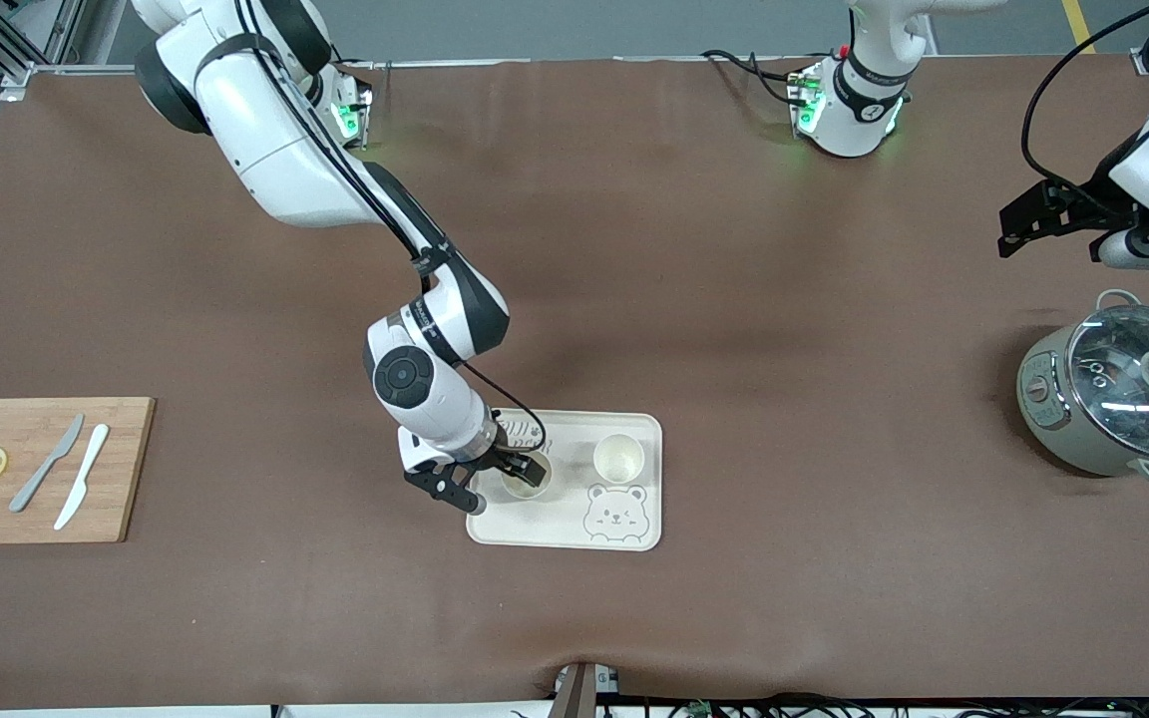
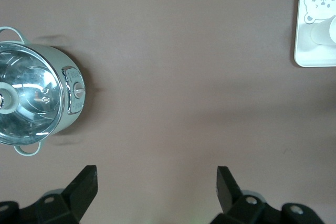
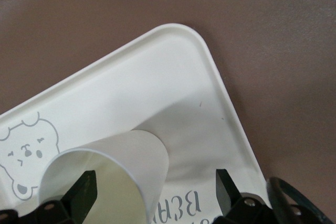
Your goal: Place white IKEA cup upright on tray with both arms
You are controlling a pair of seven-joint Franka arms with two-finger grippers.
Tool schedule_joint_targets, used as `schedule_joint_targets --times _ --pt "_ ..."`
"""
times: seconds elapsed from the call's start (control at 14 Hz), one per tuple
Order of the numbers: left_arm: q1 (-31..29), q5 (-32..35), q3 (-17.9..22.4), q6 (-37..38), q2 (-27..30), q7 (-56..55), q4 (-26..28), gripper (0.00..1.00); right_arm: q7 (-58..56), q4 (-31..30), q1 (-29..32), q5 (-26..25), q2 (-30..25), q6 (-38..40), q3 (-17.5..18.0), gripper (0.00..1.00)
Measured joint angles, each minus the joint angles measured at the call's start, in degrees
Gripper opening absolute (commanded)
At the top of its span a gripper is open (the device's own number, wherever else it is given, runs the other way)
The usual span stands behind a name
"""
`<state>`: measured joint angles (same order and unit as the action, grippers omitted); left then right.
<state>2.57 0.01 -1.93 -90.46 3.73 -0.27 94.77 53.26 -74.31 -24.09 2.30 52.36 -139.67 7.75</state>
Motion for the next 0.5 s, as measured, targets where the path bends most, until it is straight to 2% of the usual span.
schedule_joint_targets --times 0.28,0.5 --pt "0.0 0.0 0.0 -0.5 0.0 0.0 0.6 1.0 0.0 0.1 0.0 0.0 -1.1 2.0 0.0 1.0" --pt "-0.1 0.0 0.1 -1.3 0.0 0.0 0.6 1.0 0.0 0.3 0.0 0.0 -3.7 8.1 0.0 1.0"
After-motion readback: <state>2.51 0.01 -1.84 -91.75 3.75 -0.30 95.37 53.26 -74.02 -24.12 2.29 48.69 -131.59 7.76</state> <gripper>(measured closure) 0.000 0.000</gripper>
